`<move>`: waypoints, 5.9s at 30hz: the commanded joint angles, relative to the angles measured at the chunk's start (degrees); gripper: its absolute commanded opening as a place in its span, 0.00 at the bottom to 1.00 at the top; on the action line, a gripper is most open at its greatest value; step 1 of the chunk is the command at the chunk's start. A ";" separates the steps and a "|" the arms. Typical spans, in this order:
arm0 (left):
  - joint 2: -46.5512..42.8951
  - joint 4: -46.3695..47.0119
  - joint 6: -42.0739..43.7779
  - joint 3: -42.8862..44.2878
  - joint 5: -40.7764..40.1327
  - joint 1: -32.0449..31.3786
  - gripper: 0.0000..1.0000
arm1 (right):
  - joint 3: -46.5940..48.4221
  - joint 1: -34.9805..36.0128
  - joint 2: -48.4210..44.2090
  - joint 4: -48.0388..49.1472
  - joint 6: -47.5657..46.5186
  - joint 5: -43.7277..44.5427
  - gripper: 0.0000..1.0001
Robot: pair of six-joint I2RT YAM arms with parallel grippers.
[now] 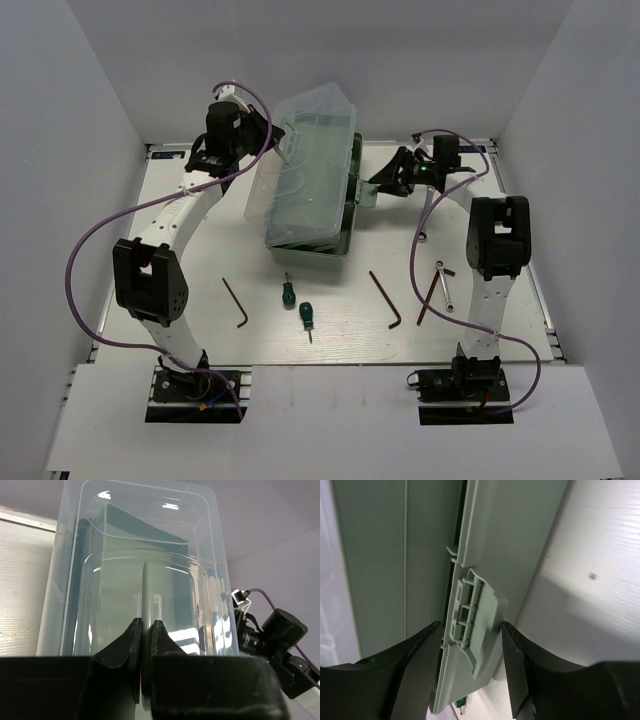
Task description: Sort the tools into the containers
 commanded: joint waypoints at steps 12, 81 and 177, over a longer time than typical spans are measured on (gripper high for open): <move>-9.39 8.54 -2.11 0.87 2.05 2.49 0.00 | 3.77 4.12 1.80 -6.16 -5.14 2.69 0.46; -7.45 9.32 -4.30 -14.77 10.40 19.37 0.31 | 8.42 -10.82 2.86 -5.89 -4.43 4.27 0.00; -67.84 -21.96 23.21 -51.51 22.36 16.74 0.72 | -0.54 0.34 1.98 -30.41 -14.99 53.76 0.45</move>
